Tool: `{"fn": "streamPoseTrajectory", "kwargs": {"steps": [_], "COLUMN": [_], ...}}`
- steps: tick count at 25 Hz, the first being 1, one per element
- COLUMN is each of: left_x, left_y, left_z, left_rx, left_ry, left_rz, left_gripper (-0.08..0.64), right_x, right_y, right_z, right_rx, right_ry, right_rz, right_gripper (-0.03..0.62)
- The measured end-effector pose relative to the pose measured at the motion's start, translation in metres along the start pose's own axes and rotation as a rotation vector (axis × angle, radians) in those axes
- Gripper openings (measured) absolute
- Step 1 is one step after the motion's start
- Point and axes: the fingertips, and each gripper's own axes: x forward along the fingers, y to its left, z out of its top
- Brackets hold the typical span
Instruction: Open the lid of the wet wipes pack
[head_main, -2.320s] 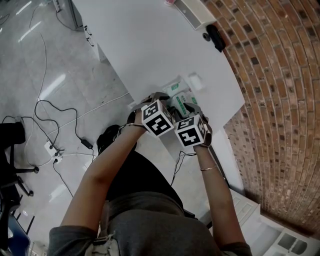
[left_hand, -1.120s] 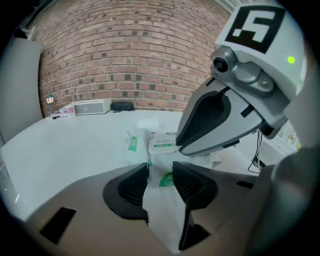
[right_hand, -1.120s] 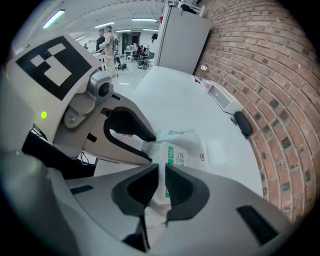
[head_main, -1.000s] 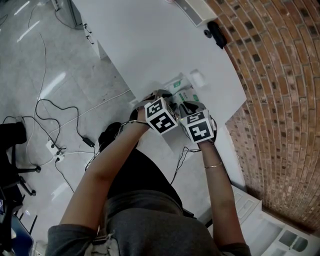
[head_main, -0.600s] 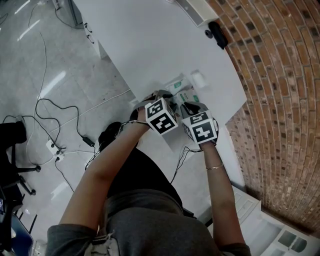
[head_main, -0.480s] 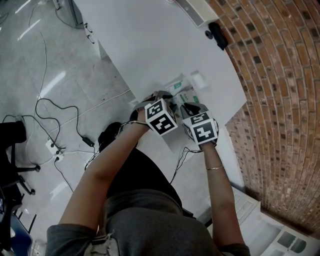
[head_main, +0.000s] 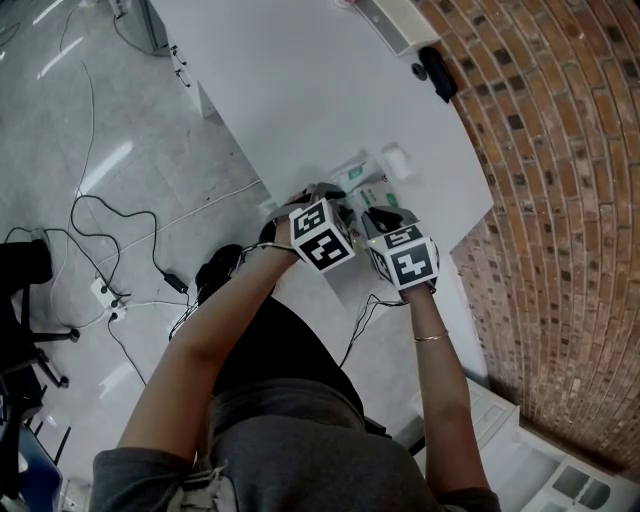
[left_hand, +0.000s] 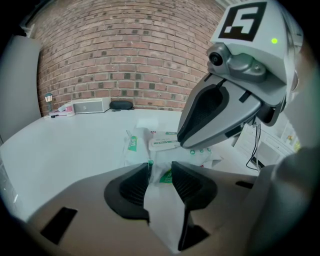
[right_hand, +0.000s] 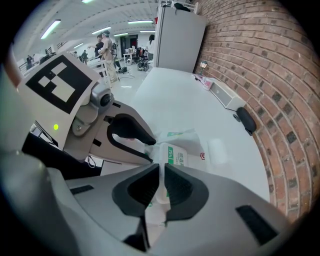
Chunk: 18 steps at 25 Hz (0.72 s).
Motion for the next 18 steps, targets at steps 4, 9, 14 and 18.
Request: {"fn": "streamPoseTrajectory", "kwargs": {"steps": [4, 9, 14, 18], "left_x": [0.0006, 0.0007, 0.0007, 0.0008], "left_y": [-0.0001, -0.0001, 0.0000, 0.0001], "left_z": [-0.0002, -0.0007, -0.0010, -0.0007], "left_rx": [0.006, 0.015, 0.014, 0.016], "left_ry": [0.004, 0.008, 0.007, 0.011], "left_rz": [-0.001, 0.000, 0.004, -0.002], "left_gripper": [0.158, 0.155, 0.153, 0.152], "right_x": [-0.0005, -0.0012, -0.0022, -0.0035], "right_y": [-0.0007, -0.0010, -0.0007, -0.0003], "right_z": [-0.0002, 0.0000, 0.0002, 0.0004], "right_rx": [0.012, 0.033, 0.047, 0.054], "right_ry": [-0.001, -0.005, -0.006, -0.008], "right_rz": [0.005, 0.017, 0.025, 0.026], "right_gripper": [0.037, 0.035, 0.035, 0.031]}}
